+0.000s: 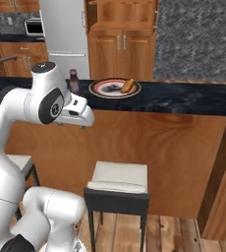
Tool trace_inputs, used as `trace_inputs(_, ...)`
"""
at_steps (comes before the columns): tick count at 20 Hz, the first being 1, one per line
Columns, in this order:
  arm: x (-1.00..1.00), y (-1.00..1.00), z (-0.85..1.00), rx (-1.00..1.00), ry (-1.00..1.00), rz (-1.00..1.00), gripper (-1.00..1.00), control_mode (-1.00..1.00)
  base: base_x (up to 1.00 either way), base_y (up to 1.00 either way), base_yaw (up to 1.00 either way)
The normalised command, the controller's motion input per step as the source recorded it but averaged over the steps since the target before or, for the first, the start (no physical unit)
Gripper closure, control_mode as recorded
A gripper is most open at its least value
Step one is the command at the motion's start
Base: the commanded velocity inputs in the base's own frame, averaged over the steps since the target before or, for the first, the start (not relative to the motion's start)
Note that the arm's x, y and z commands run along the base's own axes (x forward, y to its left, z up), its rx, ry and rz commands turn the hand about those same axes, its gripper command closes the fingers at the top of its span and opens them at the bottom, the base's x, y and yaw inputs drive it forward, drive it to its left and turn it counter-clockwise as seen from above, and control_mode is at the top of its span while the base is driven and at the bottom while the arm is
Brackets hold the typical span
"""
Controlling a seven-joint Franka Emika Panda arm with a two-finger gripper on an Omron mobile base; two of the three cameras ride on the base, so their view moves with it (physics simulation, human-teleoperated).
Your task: Move the hot dog bun to the plate on the dining table and place the condiment next to that plate. Then navigate to the fridge and take the sausage and place it on the plate as well.
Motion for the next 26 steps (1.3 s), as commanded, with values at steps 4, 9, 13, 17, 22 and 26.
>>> trace_inputs(4, 0.00, 0.00, 0.00, 0.00, 0.00, 0.00, -1.00, 1.00, -0.24, -1.00, -0.06)
trace_inputs(9, 0.00, 0.00, 0.00, 0.00, 0.00, 0.00, -1.00, 1.00, -0.01, -1.00, -0.01)
trace_inputs(13, 0.00, 0.00, 0.00, 0.00, 0.00, 0.00, -1.00, 1.00, 0.04, -1.00, 0.00)
trace_inputs(17, 0.00, 0.00, 0.00, 0.00, 0.00, 0.00, -1.00, 1.00, 0.18, -1.00, 0.02)
trace_inputs(22, 0.00, 0.00, 0.00, 0.00, 0.00, 0.00, -1.00, 1.00, 0.29, -1.00, 0.10)
trace_inputs(26, 0.00, 0.00, 0.00, 0.00, 0.00, 0.00, -1.00, 1.00, 0.55, -1.00, 0.22)
